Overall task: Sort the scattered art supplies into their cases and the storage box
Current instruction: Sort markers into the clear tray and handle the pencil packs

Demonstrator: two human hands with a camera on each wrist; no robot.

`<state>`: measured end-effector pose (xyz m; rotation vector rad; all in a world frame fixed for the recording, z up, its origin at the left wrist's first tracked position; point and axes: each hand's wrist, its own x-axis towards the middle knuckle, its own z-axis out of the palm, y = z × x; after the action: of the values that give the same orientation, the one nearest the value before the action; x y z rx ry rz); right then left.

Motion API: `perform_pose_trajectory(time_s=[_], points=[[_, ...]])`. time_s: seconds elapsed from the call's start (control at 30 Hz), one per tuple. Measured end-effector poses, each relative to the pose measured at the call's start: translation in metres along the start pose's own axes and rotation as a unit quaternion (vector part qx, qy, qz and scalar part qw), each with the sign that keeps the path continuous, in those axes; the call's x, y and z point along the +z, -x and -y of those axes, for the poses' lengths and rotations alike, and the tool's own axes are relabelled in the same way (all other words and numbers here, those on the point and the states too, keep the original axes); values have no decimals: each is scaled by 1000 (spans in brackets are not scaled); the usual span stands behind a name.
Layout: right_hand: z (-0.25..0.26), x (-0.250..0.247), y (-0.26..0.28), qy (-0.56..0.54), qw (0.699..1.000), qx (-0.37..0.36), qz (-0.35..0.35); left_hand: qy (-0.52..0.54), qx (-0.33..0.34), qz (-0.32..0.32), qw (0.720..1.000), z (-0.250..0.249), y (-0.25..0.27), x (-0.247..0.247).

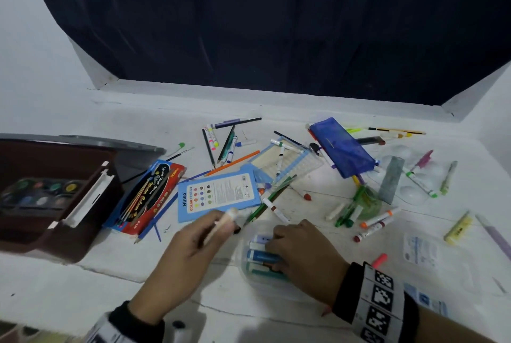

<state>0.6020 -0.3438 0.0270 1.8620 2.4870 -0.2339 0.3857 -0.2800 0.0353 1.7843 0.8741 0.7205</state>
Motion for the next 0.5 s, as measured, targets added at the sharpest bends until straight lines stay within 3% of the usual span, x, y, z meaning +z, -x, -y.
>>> perform_pose_trajectory(time_s=[0.13,0.3,0.37,0.5], points=[[-18,-9,19,-68,996,34,-46,-211,79,152,962,5,-8,8],[-49,-10,50,-135,980,101,-107,-331,159,264,892,-5,-23,24],[-54,-6,60,-163,973,115,-114,-346,177,290,875,-8,-29,32],[-56,11,72,-195,969,123,-86,-381,219,276,855,-2,-37,48]])
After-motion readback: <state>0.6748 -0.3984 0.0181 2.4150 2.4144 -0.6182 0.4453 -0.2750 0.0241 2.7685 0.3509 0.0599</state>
